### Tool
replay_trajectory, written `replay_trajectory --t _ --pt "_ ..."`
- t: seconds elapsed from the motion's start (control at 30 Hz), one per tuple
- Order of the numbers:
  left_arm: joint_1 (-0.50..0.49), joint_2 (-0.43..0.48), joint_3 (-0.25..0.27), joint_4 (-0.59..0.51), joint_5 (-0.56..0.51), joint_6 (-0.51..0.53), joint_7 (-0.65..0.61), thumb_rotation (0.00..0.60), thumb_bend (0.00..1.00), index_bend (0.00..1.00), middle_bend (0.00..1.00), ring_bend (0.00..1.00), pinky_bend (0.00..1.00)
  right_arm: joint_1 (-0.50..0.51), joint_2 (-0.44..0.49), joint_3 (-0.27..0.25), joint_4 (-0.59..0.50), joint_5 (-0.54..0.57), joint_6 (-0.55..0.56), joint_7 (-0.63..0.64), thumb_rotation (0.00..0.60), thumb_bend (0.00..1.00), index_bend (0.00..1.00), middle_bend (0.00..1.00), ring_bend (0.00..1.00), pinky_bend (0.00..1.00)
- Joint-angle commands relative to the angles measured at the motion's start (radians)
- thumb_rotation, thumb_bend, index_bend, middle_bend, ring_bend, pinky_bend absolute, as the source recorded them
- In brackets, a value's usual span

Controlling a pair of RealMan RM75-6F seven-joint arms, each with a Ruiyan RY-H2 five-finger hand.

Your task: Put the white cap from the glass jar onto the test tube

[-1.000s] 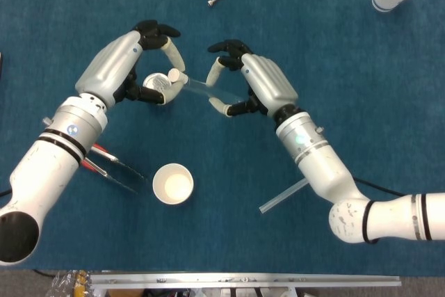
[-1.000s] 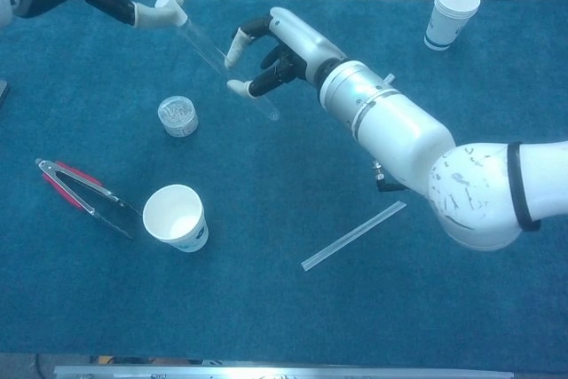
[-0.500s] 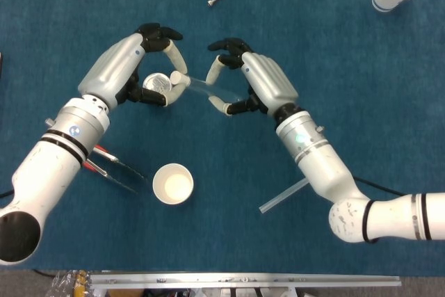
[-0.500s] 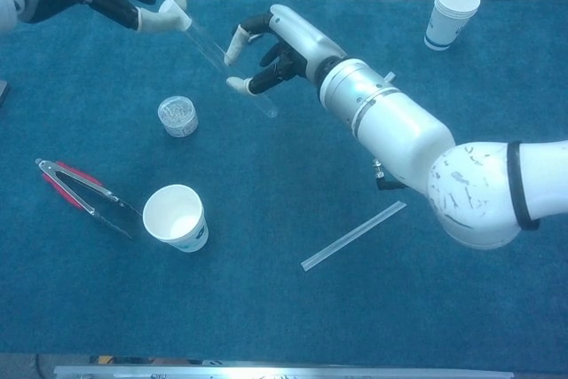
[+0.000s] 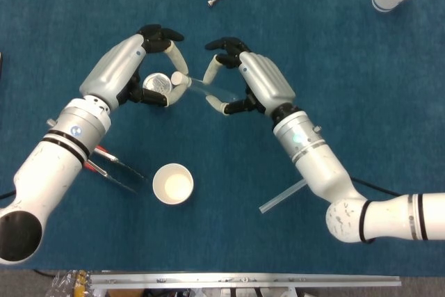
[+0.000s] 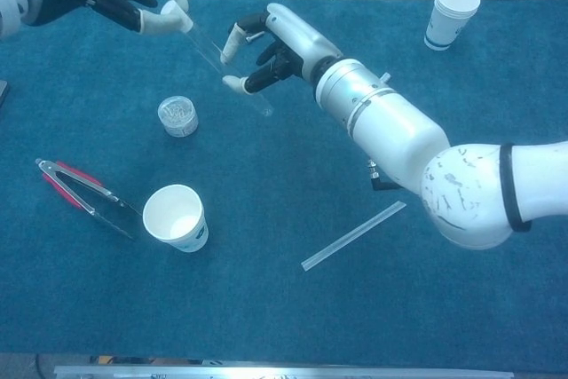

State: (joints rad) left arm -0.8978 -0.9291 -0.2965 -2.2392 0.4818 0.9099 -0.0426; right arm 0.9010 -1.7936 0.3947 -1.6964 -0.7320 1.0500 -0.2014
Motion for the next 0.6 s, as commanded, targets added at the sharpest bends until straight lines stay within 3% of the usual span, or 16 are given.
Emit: replay_trajectory --t 0.03,0.43,0.6 --pt "-0.001 -0.003 0.001 0.001 0.0 0.001 0.002 0.6 0.32 0.51 0.17 0.0 0.02 0.001 -0.002 0.002 0.001 0.0 0.0 0.0 0.6 0.26 0.64 0.22 0.09 0.29" --pt "-0.003 -0.012 0.007 0.005 0.003 0.003 0.009 0.6 0.32 0.49 0.17 0.0 0.02 0.006 -0.002 0.007 -0.001 0.011 -0.001 -0.013 0.6 0.26 0.64 0.21 0.09 0.29" --pt "0.001 0.022 0.017 0.009 0.013 -0.033 0.018 0.6 0.32 0.28 0.11 0.0 0.02 0.005 0.01 0.004 -0.004 0.015 -0.006 -0.022 0.6 0.26 0.64 0.22 0.09 0.29"
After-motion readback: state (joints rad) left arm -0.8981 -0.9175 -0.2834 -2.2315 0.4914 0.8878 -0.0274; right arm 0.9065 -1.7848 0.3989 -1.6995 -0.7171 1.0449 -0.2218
